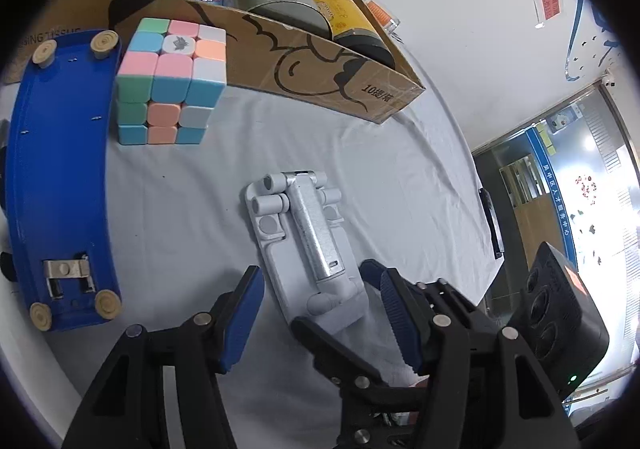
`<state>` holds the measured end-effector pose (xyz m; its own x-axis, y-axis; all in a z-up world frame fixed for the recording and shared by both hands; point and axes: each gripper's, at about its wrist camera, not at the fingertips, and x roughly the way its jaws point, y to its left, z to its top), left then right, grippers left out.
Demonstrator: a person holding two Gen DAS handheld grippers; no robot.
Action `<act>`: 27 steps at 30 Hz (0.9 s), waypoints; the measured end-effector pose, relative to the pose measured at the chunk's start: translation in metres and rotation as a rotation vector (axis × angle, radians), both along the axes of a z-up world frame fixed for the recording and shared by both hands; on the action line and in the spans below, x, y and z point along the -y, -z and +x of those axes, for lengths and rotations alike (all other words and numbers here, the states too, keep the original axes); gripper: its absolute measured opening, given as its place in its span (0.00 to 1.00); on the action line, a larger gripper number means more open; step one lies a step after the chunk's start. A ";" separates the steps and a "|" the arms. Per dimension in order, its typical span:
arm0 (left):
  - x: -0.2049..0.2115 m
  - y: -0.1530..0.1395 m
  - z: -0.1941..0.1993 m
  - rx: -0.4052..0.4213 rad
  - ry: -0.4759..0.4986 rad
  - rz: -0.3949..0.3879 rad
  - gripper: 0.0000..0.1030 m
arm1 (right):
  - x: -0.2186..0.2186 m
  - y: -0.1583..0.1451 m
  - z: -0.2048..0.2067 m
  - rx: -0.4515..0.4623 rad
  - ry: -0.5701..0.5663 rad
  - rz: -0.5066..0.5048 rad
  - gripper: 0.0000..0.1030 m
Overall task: Organize rigid objects
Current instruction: 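Grasp the white phone stand with the right gripper and lift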
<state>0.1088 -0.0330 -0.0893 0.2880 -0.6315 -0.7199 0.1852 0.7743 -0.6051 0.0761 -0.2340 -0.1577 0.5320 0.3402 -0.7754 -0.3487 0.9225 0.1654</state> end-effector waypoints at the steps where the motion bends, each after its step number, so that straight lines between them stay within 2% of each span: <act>1: 0.000 0.002 0.001 -0.001 0.003 -0.006 0.56 | -0.003 0.000 0.001 0.005 0.000 -0.008 0.62; 3: 0.000 0.005 0.003 -0.015 0.009 -0.017 0.56 | -0.009 0.001 0.001 0.009 0.005 -0.025 0.62; 4: 0.000 0.008 0.003 -0.024 0.010 -0.019 0.55 | -0.009 0.002 0.003 -0.013 0.010 0.000 0.60; 5: -0.001 0.010 0.004 -0.030 0.009 -0.021 0.51 | -0.005 0.002 0.004 -0.030 0.029 0.037 0.54; 7: -0.005 0.012 0.003 -0.031 -0.006 -0.008 0.40 | 0.005 0.003 0.010 -0.091 0.046 0.122 0.53; 9: -0.012 0.013 0.003 -0.036 -0.022 -0.024 0.37 | 0.009 0.003 0.015 -0.122 0.052 0.169 0.54; 11: -0.017 0.014 0.003 -0.037 -0.031 -0.040 0.36 | 0.004 0.003 0.015 -0.120 0.049 0.154 0.53; 14: -0.019 0.013 0.001 -0.028 -0.035 -0.008 0.36 | -0.006 0.002 0.014 -0.112 0.049 0.121 0.53; 18: -0.026 0.010 0.001 -0.023 -0.044 -0.004 0.36 | -0.010 -0.001 0.014 -0.113 0.059 0.135 0.53; 21: -0.029 -0.001 0.000 0.011 -0.050 -0.004 0.36 | -0.011 -0.014 0.014 -0.092 0.062 0.158 0.53; 27: -0.043 -0.049 -0.002 0.133 -0.072 -0.010 0.36 | -0.023 -0.064 0.017 0.012 0.049 0.167 0.53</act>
